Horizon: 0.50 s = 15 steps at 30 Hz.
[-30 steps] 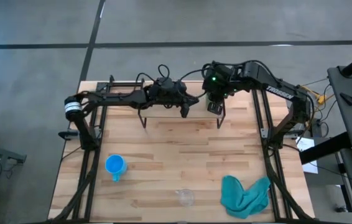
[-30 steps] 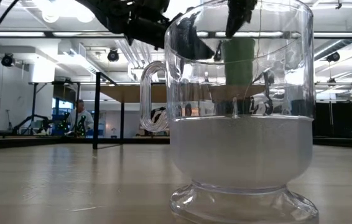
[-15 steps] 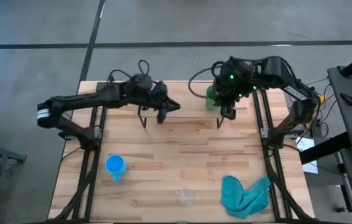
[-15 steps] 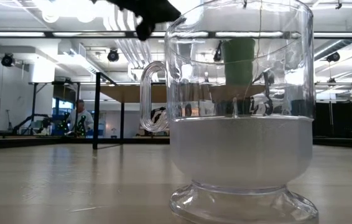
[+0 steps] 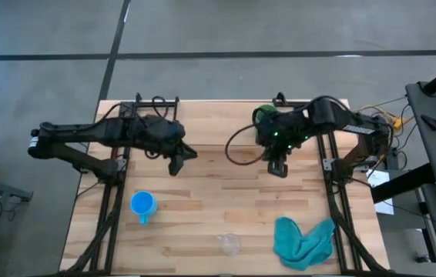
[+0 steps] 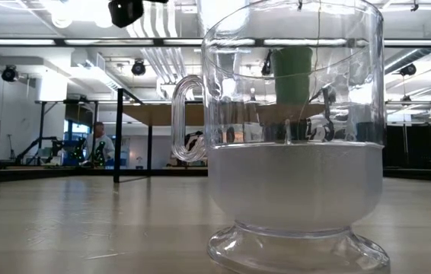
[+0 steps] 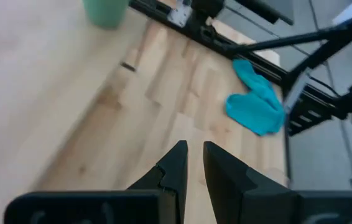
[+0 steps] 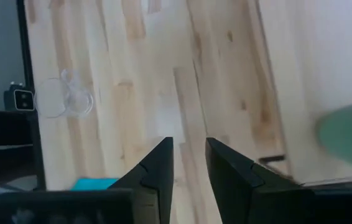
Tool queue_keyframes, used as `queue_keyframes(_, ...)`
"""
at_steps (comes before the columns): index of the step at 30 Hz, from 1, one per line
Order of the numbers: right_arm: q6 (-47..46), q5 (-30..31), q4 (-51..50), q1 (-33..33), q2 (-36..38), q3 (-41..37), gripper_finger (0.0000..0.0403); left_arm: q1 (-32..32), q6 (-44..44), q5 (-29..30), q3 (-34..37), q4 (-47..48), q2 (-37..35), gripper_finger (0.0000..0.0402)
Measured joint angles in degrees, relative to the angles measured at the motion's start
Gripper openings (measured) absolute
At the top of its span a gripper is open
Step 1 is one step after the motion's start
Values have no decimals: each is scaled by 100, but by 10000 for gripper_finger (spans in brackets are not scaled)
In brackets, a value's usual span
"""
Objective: Stack small to large cups/mugs on shelf
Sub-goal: Put the blue mug on the shelf
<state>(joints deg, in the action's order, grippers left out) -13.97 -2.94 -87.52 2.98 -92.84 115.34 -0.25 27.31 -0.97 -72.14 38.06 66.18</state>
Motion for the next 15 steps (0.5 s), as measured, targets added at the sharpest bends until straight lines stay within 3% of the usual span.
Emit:
queue_keyframes(9, -1169, -36, 693, 285, -4, -910, 89, -801, 397, -1, 5, 340, 380, 38)
queue_keyframes(15, -1707, -582, 1500, 578, -9, -1385, 89, -1251, 400, -28, 0, 414, 648, 38)
